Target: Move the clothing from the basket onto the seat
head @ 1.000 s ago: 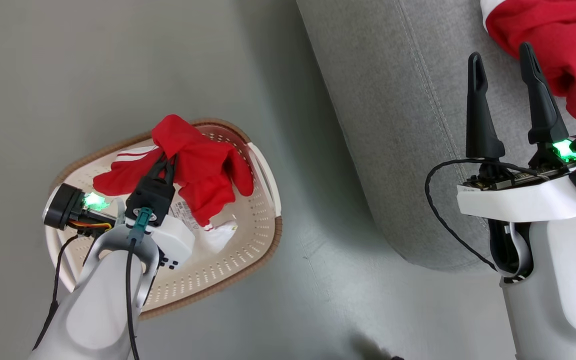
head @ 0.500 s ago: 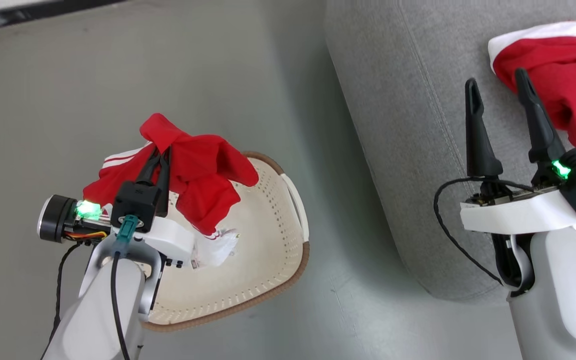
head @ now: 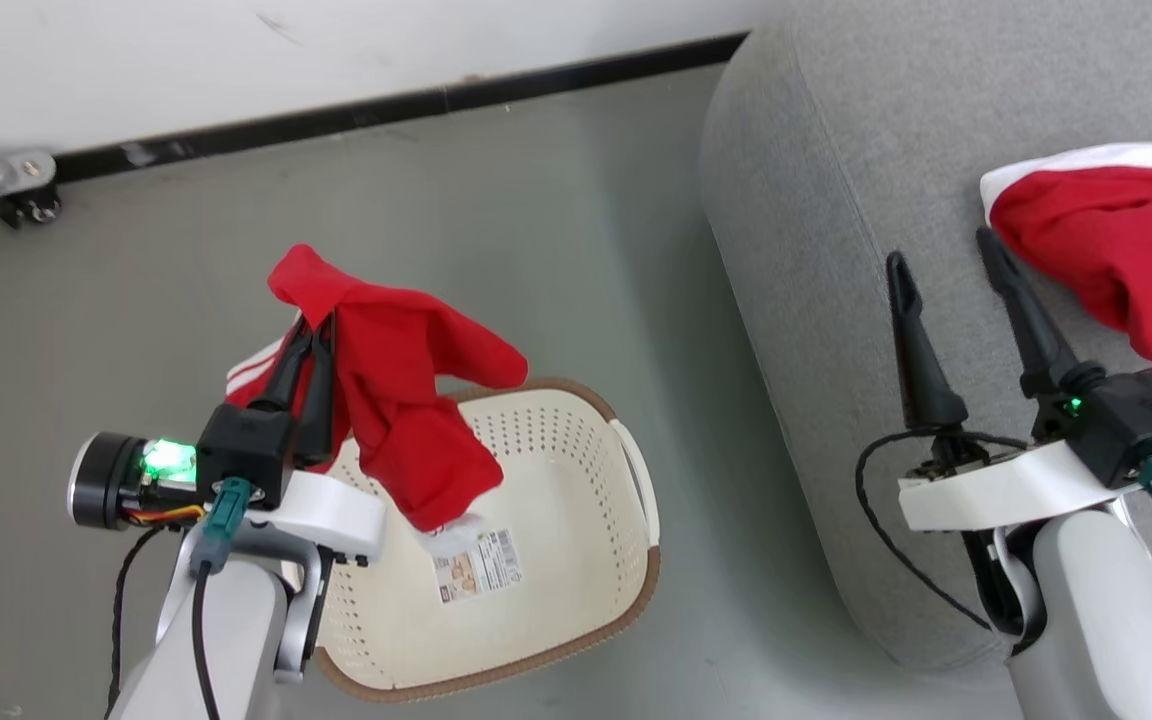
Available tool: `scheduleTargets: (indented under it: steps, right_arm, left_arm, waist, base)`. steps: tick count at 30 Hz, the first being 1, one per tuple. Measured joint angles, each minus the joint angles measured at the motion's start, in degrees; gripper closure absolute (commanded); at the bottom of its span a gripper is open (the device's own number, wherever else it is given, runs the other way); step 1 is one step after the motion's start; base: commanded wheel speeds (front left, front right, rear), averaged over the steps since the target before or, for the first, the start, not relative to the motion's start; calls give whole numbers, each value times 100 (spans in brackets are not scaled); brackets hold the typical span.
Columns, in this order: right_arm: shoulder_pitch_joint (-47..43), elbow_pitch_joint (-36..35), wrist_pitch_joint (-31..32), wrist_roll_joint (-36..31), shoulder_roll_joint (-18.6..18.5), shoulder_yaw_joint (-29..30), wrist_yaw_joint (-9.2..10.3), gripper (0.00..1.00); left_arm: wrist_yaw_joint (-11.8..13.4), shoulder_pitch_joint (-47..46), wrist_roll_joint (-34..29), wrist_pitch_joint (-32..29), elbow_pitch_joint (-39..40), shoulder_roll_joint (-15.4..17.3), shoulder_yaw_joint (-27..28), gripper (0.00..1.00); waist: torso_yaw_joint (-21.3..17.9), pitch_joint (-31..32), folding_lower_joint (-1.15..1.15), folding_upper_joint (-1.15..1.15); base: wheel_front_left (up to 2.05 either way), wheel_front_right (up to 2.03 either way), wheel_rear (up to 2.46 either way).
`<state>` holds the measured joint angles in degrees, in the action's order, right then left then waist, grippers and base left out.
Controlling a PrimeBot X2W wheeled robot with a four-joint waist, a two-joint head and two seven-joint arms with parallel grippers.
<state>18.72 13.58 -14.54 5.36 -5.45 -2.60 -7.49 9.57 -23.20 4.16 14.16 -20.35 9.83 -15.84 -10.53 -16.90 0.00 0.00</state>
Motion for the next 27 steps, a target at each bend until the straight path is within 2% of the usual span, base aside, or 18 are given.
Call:
scheduleTargets:
  steps: [13,18,27]
  right_arm:
    - [-408,226,0,-37,-98,-188,0,0]
    - [-537,281,43,-37,-191,-479,0,0]
    - [-608,282,169,-34,-405,-902,0,0]
  left_arm:
    - [0,660,120,0,376,46,48,100]
    - [-10,716,109,0,556,78,-5,100]
    - [-207,720,19,1,849,133,-205,100]
  waist:
    - [260,783,0,0]
    - [356,1042,0,0]
    - [502,1383,0,0]
  base:
    - [0,0,0]
    - [0,0,0]
    - [0,0,0]
